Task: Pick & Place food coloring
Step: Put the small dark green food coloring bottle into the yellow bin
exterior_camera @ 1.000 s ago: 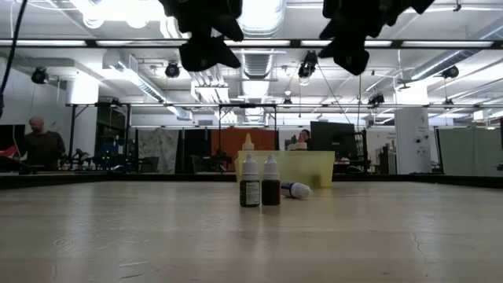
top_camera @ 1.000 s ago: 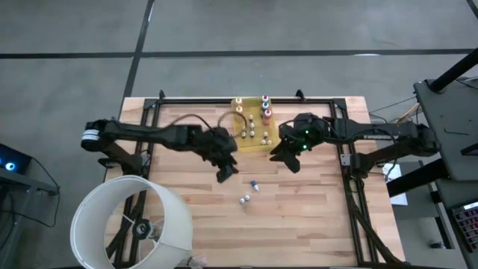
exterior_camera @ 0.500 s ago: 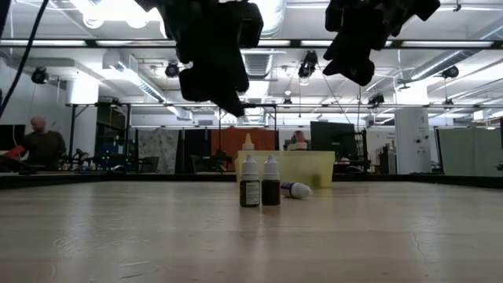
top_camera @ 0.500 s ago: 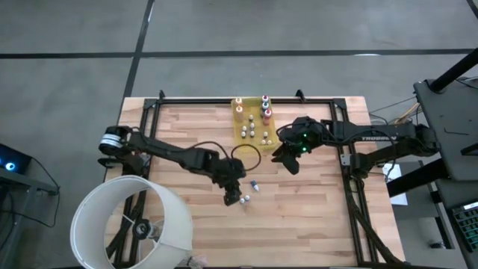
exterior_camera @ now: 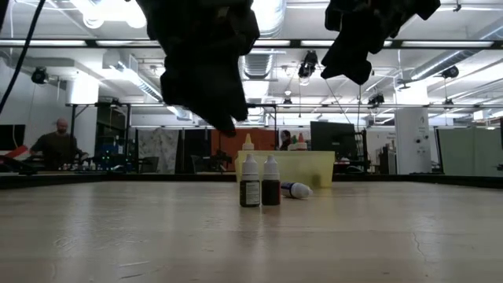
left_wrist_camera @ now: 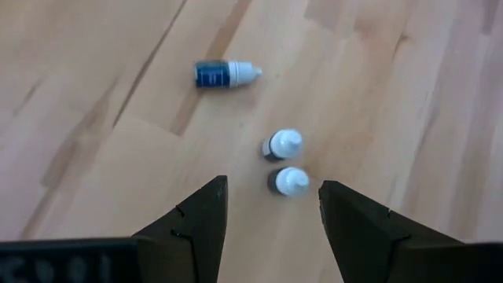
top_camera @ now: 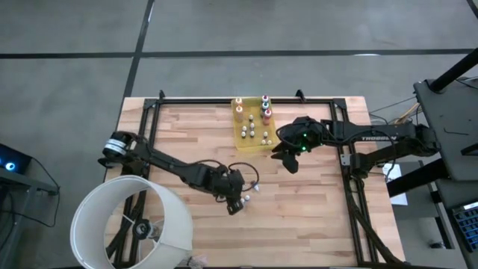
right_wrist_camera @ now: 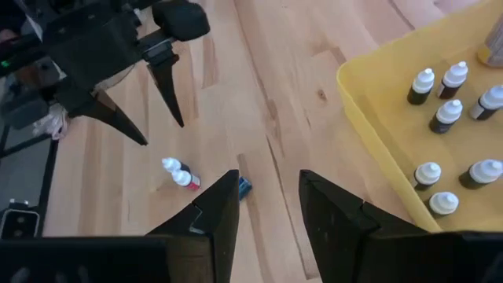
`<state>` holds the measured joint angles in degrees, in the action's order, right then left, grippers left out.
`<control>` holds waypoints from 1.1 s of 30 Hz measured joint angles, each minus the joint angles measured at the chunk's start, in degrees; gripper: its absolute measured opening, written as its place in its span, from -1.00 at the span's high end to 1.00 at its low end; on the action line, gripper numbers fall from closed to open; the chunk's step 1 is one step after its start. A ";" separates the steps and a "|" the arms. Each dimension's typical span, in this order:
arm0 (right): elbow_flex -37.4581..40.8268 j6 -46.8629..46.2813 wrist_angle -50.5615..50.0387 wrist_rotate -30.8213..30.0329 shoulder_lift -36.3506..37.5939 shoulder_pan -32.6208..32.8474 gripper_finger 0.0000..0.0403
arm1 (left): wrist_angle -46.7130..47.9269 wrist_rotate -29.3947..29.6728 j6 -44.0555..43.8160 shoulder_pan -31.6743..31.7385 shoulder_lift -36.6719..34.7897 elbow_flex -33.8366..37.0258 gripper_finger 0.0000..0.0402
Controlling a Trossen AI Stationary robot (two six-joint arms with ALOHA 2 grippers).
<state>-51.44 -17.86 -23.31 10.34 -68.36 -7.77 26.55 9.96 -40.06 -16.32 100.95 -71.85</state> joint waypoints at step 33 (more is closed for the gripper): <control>0.00 8.06 0.02 -2.38 0.00 -0.07 0.43 | -7.45 5.42 -4.45 -4.06 6.59 0.35 0.13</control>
<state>-51.44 -9.81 -23.29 7.96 -68.36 -7.84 19.10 15.38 -44.50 -20.38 107.55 -71.50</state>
